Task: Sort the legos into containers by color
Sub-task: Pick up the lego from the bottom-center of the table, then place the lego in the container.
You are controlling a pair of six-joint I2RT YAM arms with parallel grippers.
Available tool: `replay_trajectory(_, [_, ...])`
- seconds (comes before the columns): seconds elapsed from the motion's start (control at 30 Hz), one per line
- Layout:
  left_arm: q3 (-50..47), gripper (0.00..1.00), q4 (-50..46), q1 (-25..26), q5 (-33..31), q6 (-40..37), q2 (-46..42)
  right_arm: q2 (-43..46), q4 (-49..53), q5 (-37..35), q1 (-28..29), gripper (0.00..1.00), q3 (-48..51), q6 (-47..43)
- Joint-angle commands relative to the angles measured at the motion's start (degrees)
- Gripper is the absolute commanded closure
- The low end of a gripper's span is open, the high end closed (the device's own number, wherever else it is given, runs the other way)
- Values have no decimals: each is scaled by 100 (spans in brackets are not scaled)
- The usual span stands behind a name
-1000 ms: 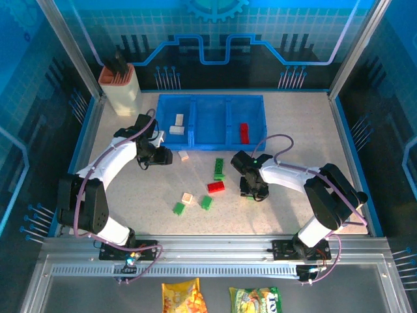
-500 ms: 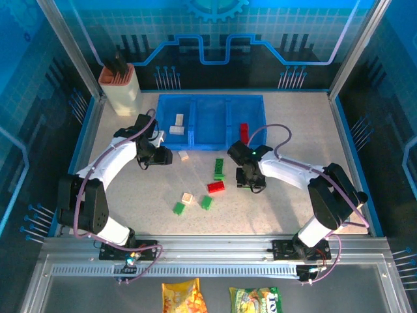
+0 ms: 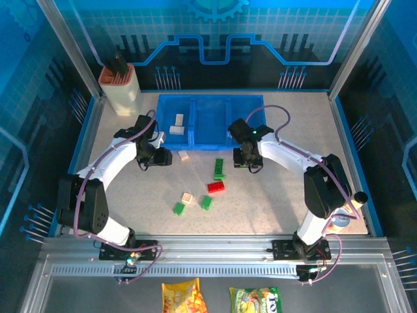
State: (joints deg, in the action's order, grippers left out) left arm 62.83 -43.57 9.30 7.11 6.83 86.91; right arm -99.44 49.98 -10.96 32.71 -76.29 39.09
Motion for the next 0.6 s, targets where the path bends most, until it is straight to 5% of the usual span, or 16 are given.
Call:
replay_trajectory(0.0, [-25, 51, -20, -64, -91, -169, -167, -249, 294, 167, -55, 60, -482, -320])
replay_trajectory(0.57, [-26, 51, -14, -95, -87, -156, -271, -1591, 557, 312, 320, 61, -2749, -389])
